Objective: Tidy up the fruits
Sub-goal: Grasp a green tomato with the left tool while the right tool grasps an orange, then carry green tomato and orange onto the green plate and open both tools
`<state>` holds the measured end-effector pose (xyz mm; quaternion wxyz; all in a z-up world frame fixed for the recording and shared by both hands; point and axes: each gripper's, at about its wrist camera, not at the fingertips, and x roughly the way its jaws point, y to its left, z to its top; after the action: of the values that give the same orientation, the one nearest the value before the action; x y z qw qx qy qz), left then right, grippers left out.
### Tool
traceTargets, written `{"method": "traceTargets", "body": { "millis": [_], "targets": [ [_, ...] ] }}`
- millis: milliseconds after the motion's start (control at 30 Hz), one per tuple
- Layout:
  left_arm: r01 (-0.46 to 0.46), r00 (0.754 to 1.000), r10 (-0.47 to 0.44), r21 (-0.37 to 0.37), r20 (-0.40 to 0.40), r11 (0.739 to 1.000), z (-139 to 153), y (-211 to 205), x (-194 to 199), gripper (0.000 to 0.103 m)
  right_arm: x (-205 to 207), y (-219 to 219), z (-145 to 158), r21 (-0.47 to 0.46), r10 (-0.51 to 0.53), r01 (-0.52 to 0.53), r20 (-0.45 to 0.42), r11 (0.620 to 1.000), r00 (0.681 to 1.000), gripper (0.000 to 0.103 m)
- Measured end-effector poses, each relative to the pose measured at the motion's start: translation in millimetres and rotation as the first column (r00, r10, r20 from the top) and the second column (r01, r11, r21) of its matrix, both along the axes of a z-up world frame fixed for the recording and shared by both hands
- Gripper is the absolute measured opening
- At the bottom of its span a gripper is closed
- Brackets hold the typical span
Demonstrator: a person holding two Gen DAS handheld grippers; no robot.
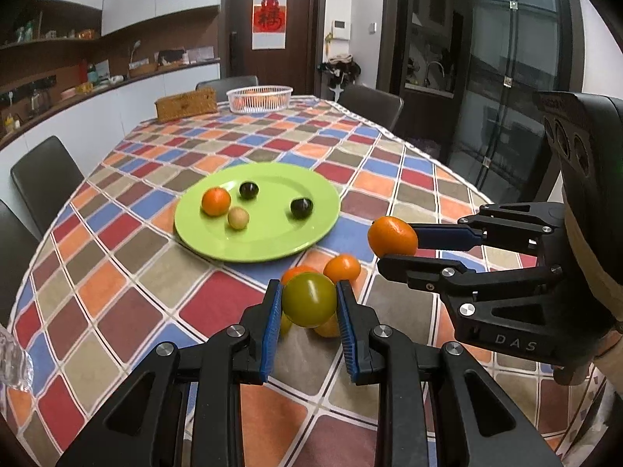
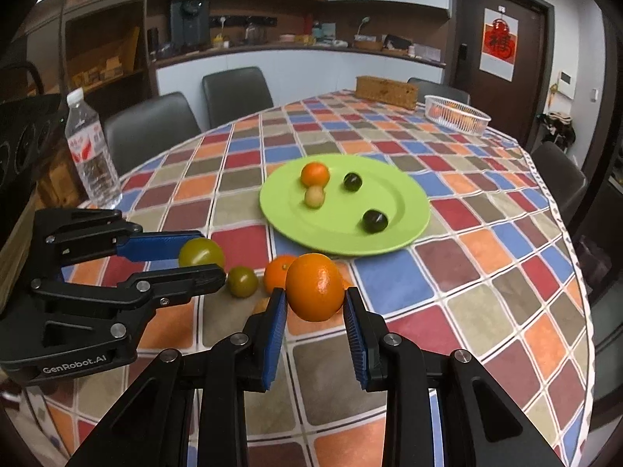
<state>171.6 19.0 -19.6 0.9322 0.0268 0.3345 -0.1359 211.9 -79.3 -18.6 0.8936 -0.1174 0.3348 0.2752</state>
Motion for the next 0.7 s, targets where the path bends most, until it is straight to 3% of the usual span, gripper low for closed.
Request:
{"method": "traceTargets", "body": {
  "millis": [433, 700],
  "targets": [
    [-0.007, 0.996, 0.009, -0.012, 0.094, 1.000, 37.6, 3.5, 23.0, 0.028, 18.8, -2.1, 37.3, 0.081, -0.054, 0.050, 0.053, 0.996, 0.997, 0.031],
    [-0.009, 0.993, 0.013, -0.040, 0.113, 0.999, 58.6, 8.8, 53.3, 0.028, 46.3, 1.0, 58.0, 0.127, -0.064, 0.055, 0.067, 0.990, 0.996, 0.031]
  ]
}}
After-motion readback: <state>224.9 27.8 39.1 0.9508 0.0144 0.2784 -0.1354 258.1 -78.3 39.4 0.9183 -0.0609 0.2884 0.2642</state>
